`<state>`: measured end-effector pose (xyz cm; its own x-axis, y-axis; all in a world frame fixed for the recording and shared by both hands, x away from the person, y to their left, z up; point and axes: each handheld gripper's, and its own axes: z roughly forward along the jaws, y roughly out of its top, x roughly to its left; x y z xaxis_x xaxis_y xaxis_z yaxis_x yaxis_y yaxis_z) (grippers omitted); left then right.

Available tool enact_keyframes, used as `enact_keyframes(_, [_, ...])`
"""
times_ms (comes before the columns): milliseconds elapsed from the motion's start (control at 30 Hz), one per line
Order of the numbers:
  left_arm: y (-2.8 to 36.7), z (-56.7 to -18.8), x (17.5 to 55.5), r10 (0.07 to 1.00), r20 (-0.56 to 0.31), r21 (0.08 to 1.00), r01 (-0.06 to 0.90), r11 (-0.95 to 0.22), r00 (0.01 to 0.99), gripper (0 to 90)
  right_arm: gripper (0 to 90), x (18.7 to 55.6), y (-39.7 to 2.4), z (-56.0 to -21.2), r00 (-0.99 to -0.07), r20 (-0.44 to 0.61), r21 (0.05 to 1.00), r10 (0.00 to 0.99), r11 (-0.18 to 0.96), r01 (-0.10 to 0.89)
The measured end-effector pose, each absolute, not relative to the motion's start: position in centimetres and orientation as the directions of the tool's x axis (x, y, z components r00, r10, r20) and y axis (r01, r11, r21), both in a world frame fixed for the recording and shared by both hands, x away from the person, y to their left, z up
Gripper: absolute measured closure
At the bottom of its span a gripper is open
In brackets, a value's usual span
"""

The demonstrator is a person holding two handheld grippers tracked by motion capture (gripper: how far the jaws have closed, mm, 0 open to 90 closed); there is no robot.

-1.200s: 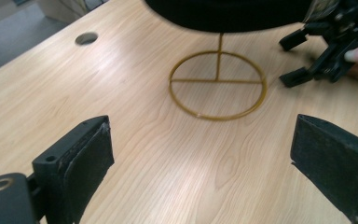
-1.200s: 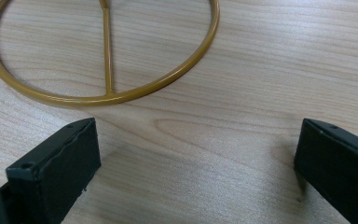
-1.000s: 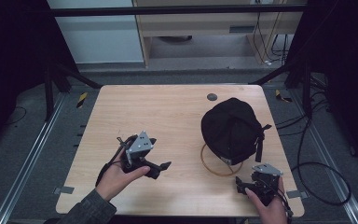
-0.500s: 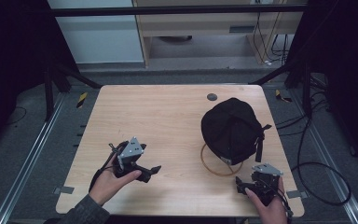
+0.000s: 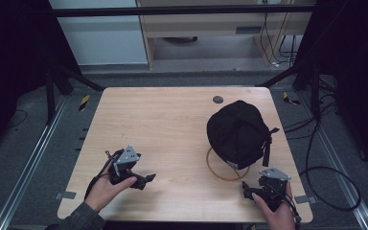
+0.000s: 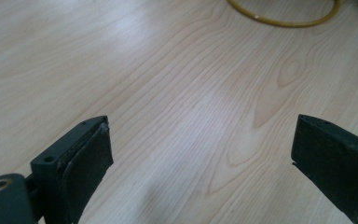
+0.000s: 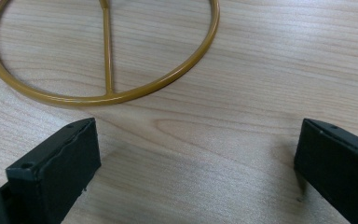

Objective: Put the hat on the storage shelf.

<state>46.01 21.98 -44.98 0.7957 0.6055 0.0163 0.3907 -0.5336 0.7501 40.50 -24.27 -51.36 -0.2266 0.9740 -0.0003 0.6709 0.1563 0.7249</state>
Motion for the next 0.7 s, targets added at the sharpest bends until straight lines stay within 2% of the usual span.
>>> enact_keyframes(333, [25.2, -47.7, 46.9, 0.672, 0.004, 0.719, 0.465, -0.517, 0.741, 4.7, 0.4, 40.5, -24.3, -51.4, -0.227, 0.0, 0.725, 0.974, 0.156, 0.671])
enact_keyframes(700, [27.4, -49.3, 47.5, 0.71, 0.014, 0.701, 0.5, -0.509, 0.704, 4.7, 0.4, 40.5, -24.3, -51.4, -0.227, 0.0, 0.725, 0.974, 0.156, 0.671])
